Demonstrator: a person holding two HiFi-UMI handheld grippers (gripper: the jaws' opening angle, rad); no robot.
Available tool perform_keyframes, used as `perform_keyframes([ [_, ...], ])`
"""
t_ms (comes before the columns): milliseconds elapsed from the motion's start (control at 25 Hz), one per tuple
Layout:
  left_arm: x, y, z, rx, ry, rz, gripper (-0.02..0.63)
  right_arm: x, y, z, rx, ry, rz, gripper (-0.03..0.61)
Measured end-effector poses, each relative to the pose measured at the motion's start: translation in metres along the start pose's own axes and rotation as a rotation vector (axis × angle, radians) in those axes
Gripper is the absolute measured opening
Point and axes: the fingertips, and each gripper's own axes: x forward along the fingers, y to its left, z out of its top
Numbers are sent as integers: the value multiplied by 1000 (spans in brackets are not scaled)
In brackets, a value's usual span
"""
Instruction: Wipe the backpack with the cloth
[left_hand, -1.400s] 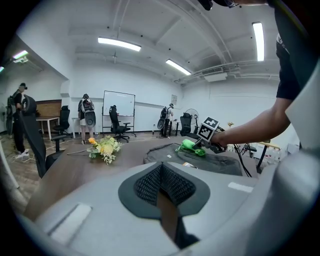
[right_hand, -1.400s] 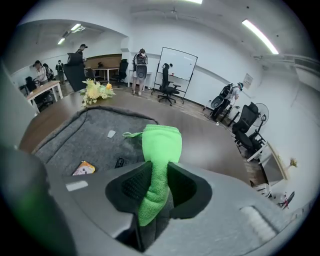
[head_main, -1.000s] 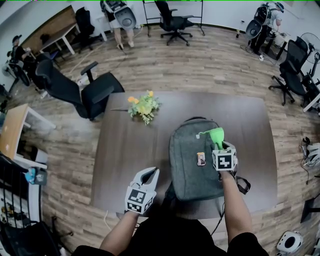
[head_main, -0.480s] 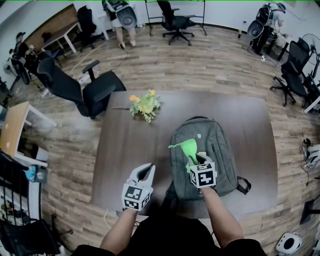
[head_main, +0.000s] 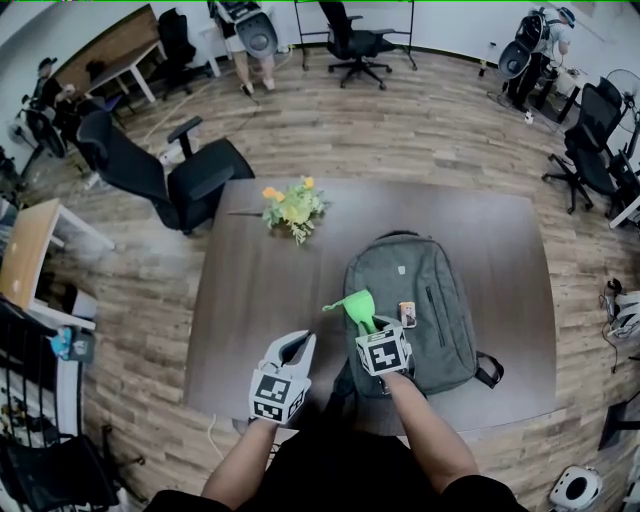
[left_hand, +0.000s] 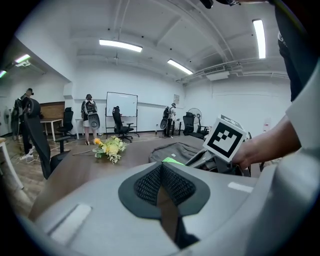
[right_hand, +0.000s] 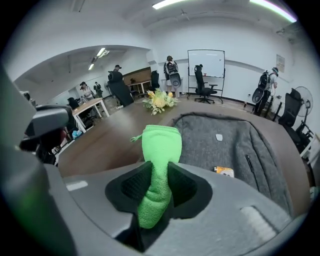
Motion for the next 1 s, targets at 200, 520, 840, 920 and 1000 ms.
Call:
perform_keyframes([
  [200,-3,6,-8,-5,24,12,18,-3,-21,-3,-37,15,-57,104],
  [520,2,7,-9,-8,22,0,18,-17,-81,-19,-31,61,-154,104],
  [840,12,-1,-9,1,18,-29,18,-34,-128,-25,-39,65,-265,104],
  [920,13,-2,-7,3,18,-29,18,-39,-138,-35,0,92,-267,104],
  [1000,14,-4,-8,6,21,-34,18,-42,-141,-34,5,83,-263,104],
])
